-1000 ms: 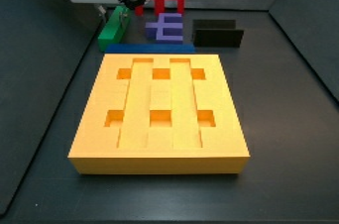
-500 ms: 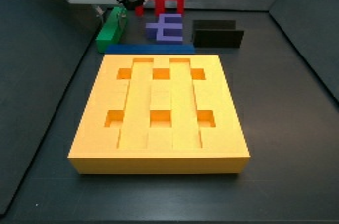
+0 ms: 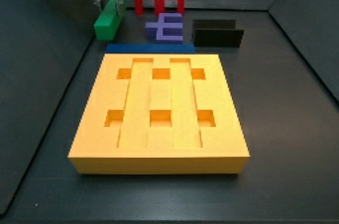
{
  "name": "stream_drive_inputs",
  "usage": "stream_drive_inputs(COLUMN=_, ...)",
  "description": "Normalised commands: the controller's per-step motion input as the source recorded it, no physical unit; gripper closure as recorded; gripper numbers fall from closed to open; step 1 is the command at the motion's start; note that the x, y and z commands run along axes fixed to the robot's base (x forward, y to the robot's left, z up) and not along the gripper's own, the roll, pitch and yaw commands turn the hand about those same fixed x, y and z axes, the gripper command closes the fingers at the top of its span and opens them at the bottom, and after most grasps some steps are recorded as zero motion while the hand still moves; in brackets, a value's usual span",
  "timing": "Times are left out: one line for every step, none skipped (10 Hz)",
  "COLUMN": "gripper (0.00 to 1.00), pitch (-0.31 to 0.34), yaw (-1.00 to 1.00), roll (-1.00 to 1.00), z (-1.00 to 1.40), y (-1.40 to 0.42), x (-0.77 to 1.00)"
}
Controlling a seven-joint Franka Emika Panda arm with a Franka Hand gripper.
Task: Pick up the green object. Move up. Move to above the board. Insert the green object.
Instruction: Move up, then move to above the board.
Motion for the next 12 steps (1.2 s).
stream_drive_inputs(gripper=1.0, pitch=0.083, yaw=-0.01, roll=0.05, z=0.34, y=0.0, x=0.0)
stream_drive_inputs(gripper=1.0, pitch=0.0, yaw=0.0, roll=0.0, z=1.4, y=0.0, x=0.0)
stream_drive_inputs(gripper=1.0, pitch=-0.003, yaw=0.01, roll=0.01, z=1.4, y=0.0, x=0.0)
stream_drive_inputs(gripper=1.0, pitch=0.055, yaw=0.0, roll=0.02, z=1.4, y=0.0, x=-0.05)
stream_drive_inputs(gripper=1.0, pitch=0.052, yaw=0.01, roll=0.08, z=1.4, y=0.0, x=-0.05)
stream_drive_inputs(gripper=1.0, pitch=0.046, yaw=0.01, roll=0.05, z=1.4, y=0.0, x=-0.01)
stream_drive_inputs(gripper=1.0, pitch=0.066, yaw=0.0, roll=0.02, z=1.4, y=0.0, x=0.01)
stream_drive_inputs(gripper=1.0, pitch=0.095, yaw=0.0, roll=0.0, z=1.4, y=0.0, x=0.01)
stream_drive_inputs(gripper=1.0, pitch=0.086, yaw=0.0, roll=-0.01, z=0.8, y=-0.01, x=0.0)
stream_drive_inputs(gripper=1.0, pitch=0.056, yaw=0.0, roll=-0.01, z=0.25, y=0.0, x=0.03)
stream_drive_inputs(gripper=1.0, pitch=0.391, yaw=-0.06, roll=0.04, z=0.19, y=-1.4, x=0.77)
stream_drive_inputs(gripper=1.0, pitch=0.412, yaw=-0.04, roll=0.07, z=0.18, y=-1.4, x=0.77)
